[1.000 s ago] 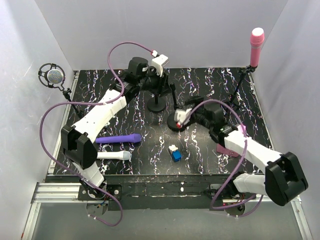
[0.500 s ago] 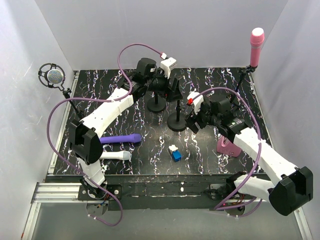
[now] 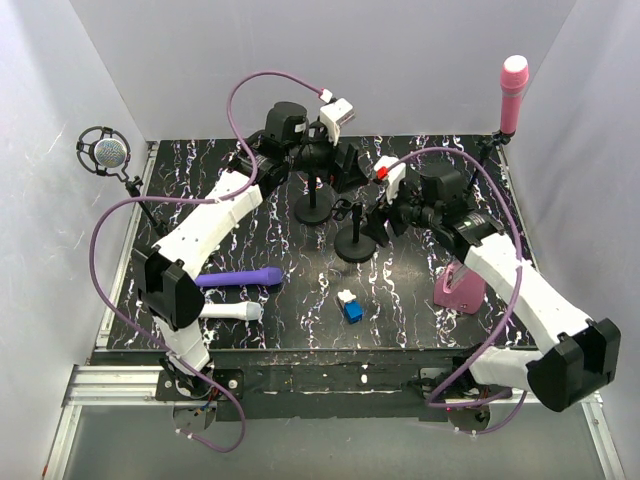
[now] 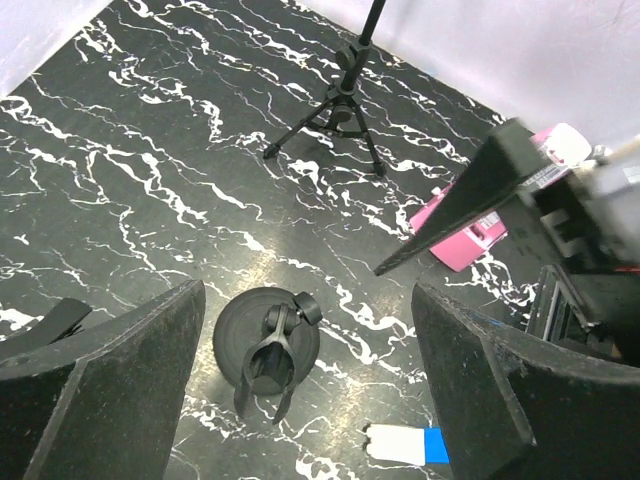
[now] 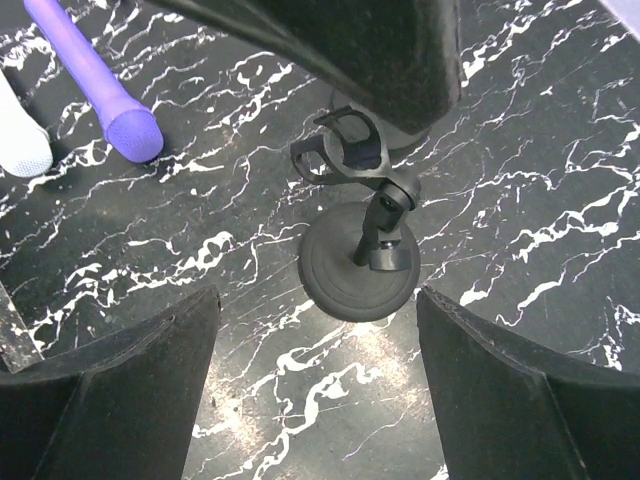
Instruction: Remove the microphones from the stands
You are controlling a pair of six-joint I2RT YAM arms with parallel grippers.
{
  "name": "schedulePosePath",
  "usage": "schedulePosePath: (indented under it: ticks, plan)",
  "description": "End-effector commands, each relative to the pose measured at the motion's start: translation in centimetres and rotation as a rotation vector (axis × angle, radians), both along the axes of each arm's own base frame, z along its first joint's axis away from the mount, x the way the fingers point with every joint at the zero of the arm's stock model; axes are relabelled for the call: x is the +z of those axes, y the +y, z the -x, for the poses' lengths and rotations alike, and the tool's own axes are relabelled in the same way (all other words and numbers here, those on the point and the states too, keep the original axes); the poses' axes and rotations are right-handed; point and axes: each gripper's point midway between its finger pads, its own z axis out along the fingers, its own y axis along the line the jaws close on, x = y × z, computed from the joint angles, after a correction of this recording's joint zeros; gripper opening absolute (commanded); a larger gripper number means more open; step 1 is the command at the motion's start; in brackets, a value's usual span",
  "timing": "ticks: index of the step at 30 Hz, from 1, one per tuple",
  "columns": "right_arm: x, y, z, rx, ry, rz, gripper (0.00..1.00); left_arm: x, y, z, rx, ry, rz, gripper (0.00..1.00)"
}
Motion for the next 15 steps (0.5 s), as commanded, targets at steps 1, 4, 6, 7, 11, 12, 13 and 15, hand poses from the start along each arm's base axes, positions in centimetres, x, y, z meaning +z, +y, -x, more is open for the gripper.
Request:
schedulePosePath:
  ticks: [1, 4, 6, 7, 11, 12, 13, 15]
  plan:
    - [0.0, 1.1, -1.7, 0.064, -0.057, 0.024, 0.86, 5.0, 2.5, 0.7, 0.033, -0.153, -0.005, 0.84]
    - [-1.4, 1.6, -3.3, 0.076, -0.04, 0.066, 0.86, 5.9, 3.5, 0.7, 0.065, -0.191, -0.022, 0.84]
    - [-2.4, 1.7, -4.6, 0.059, -0.029, 0.086, 0.86, 6.4, 4.3, 0.8, 0.083, -0.223, -0.045, 0.85]
    - [-2.9, 1.7, -5.3, 0.056, -0.027, 0.099, 0.85, 6.4, 4.6, 0.7, 0.098, -0.23, -0.06, 0.85]
    - [-4.9, 1.8, -7.2, 0.04, -0.011, 0.127, 0.83, 6.9, 6.3, 0.9, 0.145, -0.28, -0.107, 0.86]
    - [-5.3, 1.9, -7.6, 0.038, 0.003, 0.123, 0.82, 6.8, 6.7, 0.9, 0.154, -0.286, -0.119, 0.86]
    - [-5.5, 2.0, -7.8, 0.04, 0.012, 0.117, 0.82, 6.7, 7.0, 1.0, 0.16, -0.294, -0.13, 0.86]
    - [-6.2, 2.2, -8.2, 0.052, 0.038, 0.099, 0.79, 6.6, 7.6, 1.1, 0.176, -0.303, -0.147, 0.86]
